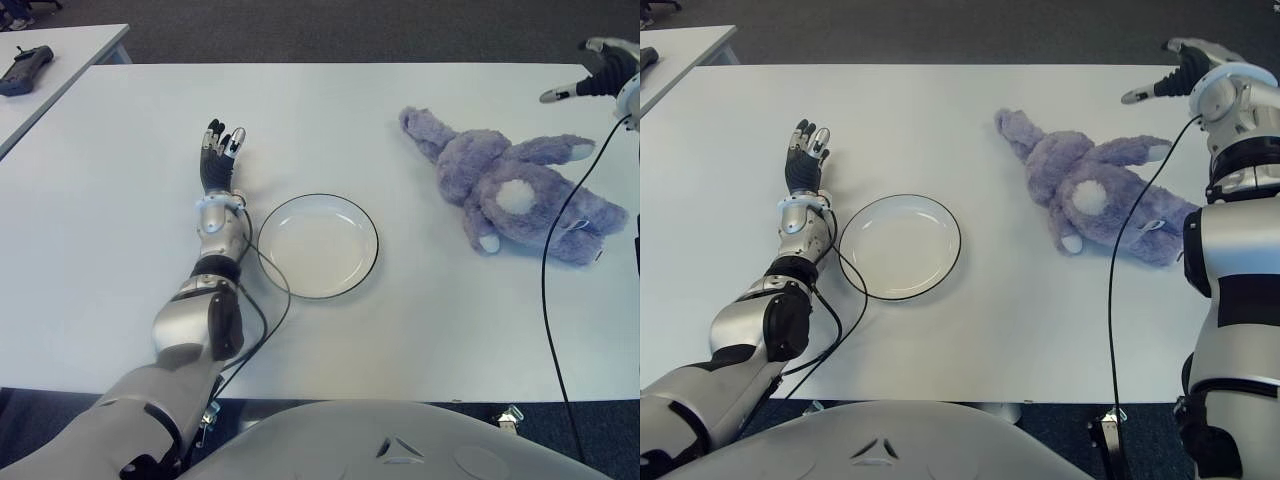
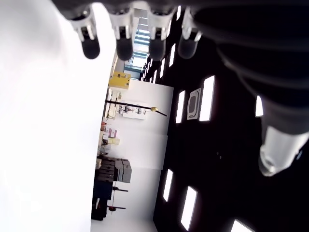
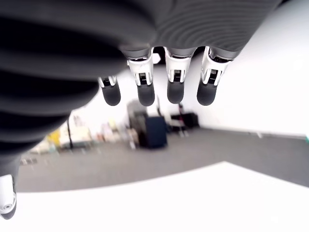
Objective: Put the doll into the plate.
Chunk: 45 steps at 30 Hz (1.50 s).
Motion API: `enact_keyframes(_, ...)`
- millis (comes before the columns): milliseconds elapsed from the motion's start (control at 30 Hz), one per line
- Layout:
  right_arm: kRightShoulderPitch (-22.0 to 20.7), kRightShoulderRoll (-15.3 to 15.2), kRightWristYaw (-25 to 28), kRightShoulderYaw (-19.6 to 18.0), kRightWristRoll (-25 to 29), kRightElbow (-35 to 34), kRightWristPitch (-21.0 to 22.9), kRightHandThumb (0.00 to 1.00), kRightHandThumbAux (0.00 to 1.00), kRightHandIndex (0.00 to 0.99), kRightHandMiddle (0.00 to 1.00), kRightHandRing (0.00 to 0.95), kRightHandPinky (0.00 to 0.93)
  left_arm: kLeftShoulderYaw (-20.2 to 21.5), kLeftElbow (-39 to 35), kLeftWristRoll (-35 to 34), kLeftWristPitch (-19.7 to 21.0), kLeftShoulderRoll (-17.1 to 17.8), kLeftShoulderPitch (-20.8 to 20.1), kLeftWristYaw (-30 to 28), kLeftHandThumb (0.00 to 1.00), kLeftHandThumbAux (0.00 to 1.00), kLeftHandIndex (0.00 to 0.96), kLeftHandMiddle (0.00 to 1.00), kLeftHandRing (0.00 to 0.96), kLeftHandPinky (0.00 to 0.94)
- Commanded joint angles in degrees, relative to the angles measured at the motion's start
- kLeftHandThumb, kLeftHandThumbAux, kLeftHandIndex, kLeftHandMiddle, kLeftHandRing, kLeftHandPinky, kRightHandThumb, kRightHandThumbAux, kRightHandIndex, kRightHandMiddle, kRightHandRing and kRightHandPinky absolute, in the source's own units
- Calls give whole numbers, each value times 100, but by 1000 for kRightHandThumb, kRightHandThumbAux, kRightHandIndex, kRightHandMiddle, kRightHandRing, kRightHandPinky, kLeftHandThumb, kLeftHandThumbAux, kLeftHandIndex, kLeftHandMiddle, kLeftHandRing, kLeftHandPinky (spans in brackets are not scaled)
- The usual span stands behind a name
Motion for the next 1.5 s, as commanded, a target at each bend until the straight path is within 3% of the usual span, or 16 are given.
enact_keyframes(33,493,67,226,-246,293,42,108,21,519,0,0,0,0,173,939,-227,351,-425,1345,-153,0,595,17,66,39,1)
enact_keyframes(433,859,174,220,-212,194,23,98,26,528,0,0,0,0,24,952,-70,386,-392,1372,22,0,597,17,68,40,8)
enact_keyframes(1000,1459,332,-80,114,-37,-108,-443,31,543,0,0,0,0,1,975,-62,413,-335,1383,-2,0,592,6,66,37,8)
enact_keyframes(1500,1397,343,23,556,-321,-158,-791,71,546,0,0,0,0,31,985,-91,454,-330,1352,0,0,599,7,66,39,7)
